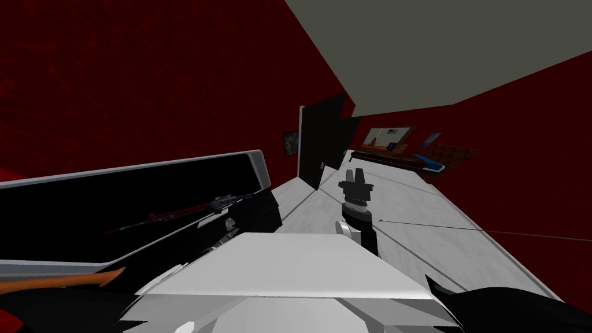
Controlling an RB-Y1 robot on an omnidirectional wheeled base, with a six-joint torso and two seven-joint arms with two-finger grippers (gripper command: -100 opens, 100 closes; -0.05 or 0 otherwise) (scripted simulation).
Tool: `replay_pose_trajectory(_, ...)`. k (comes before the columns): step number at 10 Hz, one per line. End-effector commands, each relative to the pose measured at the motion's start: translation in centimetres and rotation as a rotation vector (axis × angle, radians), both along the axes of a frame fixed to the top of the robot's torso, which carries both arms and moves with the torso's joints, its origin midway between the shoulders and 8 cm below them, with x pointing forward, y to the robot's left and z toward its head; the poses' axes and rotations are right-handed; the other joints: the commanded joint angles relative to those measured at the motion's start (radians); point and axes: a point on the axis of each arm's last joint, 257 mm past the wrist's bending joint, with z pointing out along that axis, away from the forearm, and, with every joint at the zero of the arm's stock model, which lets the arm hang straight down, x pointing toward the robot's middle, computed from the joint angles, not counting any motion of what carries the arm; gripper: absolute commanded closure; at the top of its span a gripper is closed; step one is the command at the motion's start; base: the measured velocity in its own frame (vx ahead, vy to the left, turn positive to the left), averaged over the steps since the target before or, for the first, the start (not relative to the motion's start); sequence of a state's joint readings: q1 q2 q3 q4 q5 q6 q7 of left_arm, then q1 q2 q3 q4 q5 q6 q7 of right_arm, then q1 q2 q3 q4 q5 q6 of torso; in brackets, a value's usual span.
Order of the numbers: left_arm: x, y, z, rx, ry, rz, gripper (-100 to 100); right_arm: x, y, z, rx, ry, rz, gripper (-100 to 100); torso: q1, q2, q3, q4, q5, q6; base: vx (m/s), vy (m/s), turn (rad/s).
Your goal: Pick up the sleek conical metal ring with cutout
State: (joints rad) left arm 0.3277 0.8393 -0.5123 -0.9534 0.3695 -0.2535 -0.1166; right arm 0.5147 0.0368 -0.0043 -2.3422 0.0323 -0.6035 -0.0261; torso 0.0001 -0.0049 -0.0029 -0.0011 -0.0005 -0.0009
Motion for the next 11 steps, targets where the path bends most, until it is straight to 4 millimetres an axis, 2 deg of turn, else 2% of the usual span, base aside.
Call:
replay_pose_trajectory(1, -1.9, 1.9, -0.5, 0.045, 0.054, 0.014, -100, 0.0, 0.0, 0.0, 0.0, 0.0, 0.0, 0, 0.0, 0.0, 0.0, 0.0, 0.0, 0.0, 0.1, 0.004, -0.122)
replay_pose_trajectory(4, -6.1, 6.7, -1.1, 0.138, 0.161, 0.049, -100, 0.0, 0.0, 0.0, 0.0, 0.0, 0.0, 0, 0.001, -0.003, -0.002, -0.001, 0.0, 0.0, 0.149, 0.011, -0.193)
replay_pose_trajectory(5, -7.3, 8.0, -1.2, 0.164, 0.19, 0.059, -100, 0.0, 0.0, 0.0, 0.0, 0.0, 0.0, 0, 0.001, -0.004, -0.002, -0.001, 0.0, 0.0, 0.139, 0.032, -0.156)
replay_pose_trajectory(6, -7.3, 8.0, -1.2, 0.164, 0.19, 0.059, -100, 0.0, 0.0, 0.0, 0.0, 0.0, 0.0, 0, 0.001, -0.003, -0.002, -0.001, 0.0, 0.0, 0.075, 0.032, -0.052)
replay_pose_trajectory(7, -9.2, 10.0, -1.1, 0.205, 0.236, 0.076, -100, 0.0, 0.0, 0.0, 0.0, 0.0, 0.0, 0, 0.001, 0.001, 0.0, 0.0, 0.0, 0.0, 0.074, 0.021, -0.17)
replay_pose_trajectory(11, -10.4, 11.2, -1.0, 0.229, 0.264, 0.085, -100, 0.0, 0.0, 0.0, 0.0, 0.0, 0.0, 0, -0.001, 0.005, 0.002, 0.001, 0.0, 0.0, 0.039, 0.015, -0.04)
